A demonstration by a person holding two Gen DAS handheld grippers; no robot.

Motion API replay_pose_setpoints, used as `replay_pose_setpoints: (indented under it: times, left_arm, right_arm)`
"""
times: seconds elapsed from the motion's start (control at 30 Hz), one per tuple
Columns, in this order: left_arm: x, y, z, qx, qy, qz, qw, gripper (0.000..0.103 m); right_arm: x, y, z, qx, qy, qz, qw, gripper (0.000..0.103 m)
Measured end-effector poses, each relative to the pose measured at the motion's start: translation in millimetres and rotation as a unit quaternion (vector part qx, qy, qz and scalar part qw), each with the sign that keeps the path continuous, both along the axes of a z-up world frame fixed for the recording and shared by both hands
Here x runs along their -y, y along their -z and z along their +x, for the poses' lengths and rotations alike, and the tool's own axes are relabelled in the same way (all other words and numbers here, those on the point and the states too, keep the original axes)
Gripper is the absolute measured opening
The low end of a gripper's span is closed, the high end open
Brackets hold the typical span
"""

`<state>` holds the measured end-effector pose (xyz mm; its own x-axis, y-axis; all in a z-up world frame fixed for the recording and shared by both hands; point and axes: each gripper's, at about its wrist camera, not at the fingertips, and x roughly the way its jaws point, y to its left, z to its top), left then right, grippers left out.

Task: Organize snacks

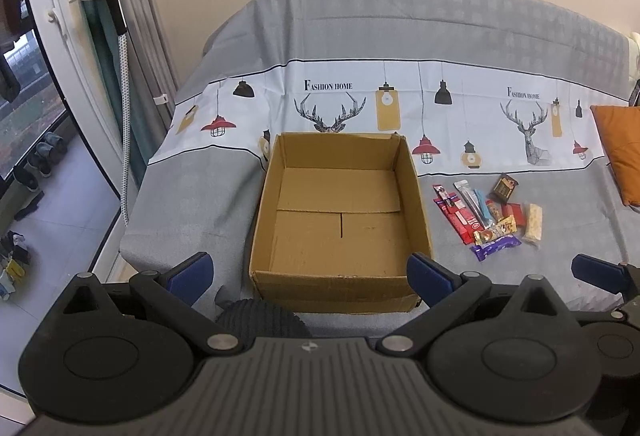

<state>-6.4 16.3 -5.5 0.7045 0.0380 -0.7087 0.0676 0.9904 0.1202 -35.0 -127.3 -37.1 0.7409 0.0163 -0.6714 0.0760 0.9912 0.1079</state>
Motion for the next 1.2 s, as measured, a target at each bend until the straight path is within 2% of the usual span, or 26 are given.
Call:
replay_pose_setpoints:
  times: [0.8,1.2]
  left_arm:
    - [-0.7,5.1,0.5,-0.005,0.004,-0.003,1.0000,0.103]
    - [-4.8,17.2,5.8,-0.014,0.018,-0.025,0.9994,0.103]
  right_arm:
    - [3.6,2.4,1.2,-0.013,0.000,0.001,1.000,0.103]
    - [-0.3,3.6,4.2,-0.022,0.007,-0.015,1.000,0.103]
